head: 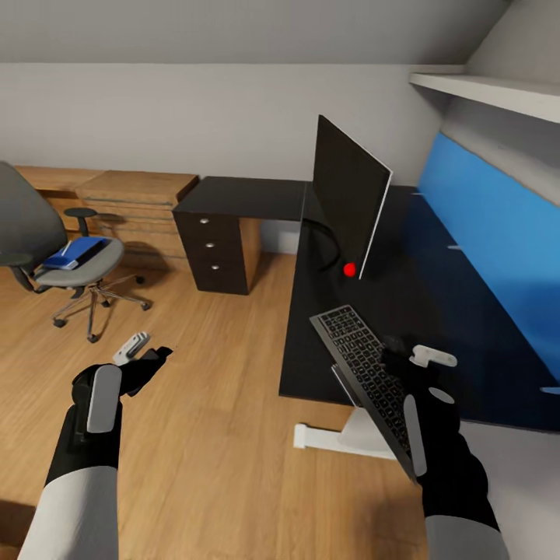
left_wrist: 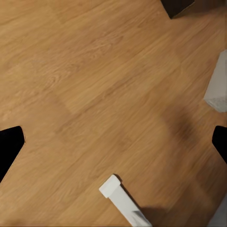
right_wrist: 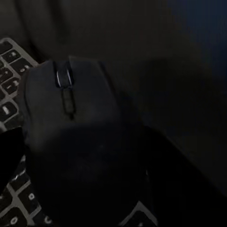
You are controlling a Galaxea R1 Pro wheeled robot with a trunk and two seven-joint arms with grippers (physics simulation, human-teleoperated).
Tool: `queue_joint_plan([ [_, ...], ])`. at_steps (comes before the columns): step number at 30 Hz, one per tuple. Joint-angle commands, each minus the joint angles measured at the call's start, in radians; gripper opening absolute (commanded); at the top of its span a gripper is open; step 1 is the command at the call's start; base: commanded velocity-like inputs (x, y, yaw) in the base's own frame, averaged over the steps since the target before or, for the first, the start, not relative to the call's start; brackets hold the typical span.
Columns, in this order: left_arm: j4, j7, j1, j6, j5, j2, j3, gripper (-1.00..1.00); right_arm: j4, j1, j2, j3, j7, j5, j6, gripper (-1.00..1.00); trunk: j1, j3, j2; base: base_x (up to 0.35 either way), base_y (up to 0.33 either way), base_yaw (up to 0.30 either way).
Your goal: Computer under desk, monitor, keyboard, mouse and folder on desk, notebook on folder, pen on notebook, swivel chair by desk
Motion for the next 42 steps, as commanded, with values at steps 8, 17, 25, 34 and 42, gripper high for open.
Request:
queue_joint_plan([
  [8,0.014,0.009,-0.001,-0.001,0.01,-0.008,0.0,1.0,-0.001,0.013,0.001,0.041,0.002,0.003,0.006,-1.0,0.0,0.005,-0.001,-0.006,0.069,0.246],
  [17,0.032,0.009,-0.001,-0.002,0.008,-0.017,-0.01,1.0,0.0,0.019,0.001,0.051,0.004,0.003,0.005,-1.0,0.0,0.012,-0.001,0.0,0.28,0.248],
  [25,0.033,0.009,-0.001,-0.004,0.008,-0.021,-0.01,1.0,0.016,0.019,0.001,0.052,0.006,0.003,0.005,-1.0,0.0,0.018,-0.001,0.0,0.297,0.248],
  [34,0.049,0.011,-0.001,-0.005,0.008,-0.022,-0.053,1.0,0.019,0.021,0.0,0.084,0.006,0.003,0.005,-1.0,0.0,0.025,-0.001,0.0,0.285,0.203],
  [42,0.051,0.011,-0.001,-0.005,0.007,-0.022,-0.061,1.0,0.019,0.037,0.0,0.094,0.009,0.002,0.004,-1.0,0.0,0.032,-0.001,0.0,0.052,0.124],
])
